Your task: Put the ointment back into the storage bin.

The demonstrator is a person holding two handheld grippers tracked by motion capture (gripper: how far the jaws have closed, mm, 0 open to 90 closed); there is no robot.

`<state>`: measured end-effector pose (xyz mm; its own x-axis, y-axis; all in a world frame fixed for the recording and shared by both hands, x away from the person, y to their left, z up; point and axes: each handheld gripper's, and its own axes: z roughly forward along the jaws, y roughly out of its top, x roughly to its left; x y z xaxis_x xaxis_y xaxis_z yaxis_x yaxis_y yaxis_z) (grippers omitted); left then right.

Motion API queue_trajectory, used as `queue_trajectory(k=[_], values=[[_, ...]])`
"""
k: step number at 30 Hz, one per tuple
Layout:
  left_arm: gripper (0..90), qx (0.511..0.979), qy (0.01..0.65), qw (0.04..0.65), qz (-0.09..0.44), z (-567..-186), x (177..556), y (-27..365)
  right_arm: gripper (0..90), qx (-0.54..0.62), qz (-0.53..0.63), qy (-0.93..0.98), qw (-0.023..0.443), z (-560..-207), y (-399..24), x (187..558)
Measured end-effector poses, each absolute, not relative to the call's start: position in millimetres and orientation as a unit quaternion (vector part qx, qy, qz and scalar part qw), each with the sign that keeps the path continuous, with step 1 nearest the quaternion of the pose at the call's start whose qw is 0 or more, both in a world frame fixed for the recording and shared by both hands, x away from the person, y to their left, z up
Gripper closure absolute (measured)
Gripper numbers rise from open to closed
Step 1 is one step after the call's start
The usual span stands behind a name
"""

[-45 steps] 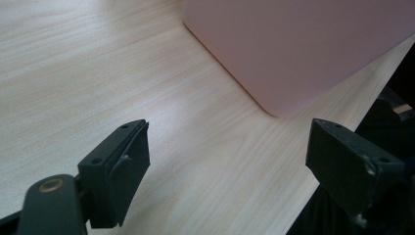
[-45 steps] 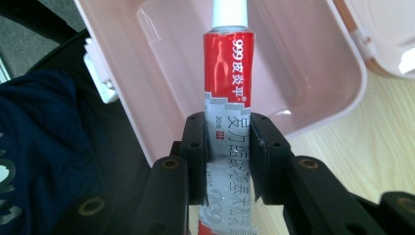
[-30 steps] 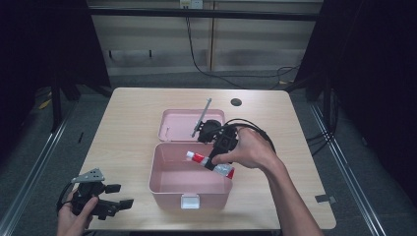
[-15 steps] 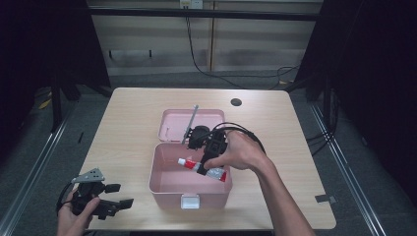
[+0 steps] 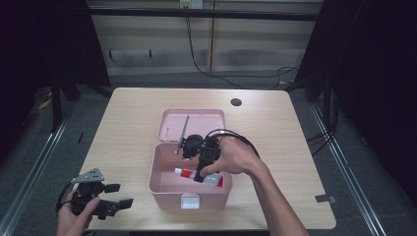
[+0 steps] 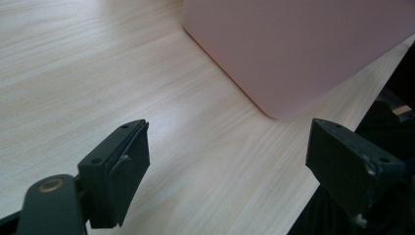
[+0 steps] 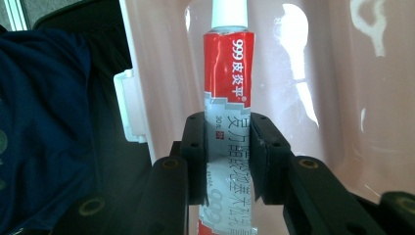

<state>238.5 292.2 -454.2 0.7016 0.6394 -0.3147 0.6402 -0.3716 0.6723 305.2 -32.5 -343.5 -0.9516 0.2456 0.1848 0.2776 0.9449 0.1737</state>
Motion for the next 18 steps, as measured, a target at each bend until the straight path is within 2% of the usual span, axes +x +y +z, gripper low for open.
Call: queue_trajectory(k=[18], values=[[16.6, 0.828, 0.386, 0.406, -0.003, -454.2, 238.1, 291.8, 70.8, -0.103, -0.088, -0.985, 0.107, -372.4, -16.1, 301.1]])
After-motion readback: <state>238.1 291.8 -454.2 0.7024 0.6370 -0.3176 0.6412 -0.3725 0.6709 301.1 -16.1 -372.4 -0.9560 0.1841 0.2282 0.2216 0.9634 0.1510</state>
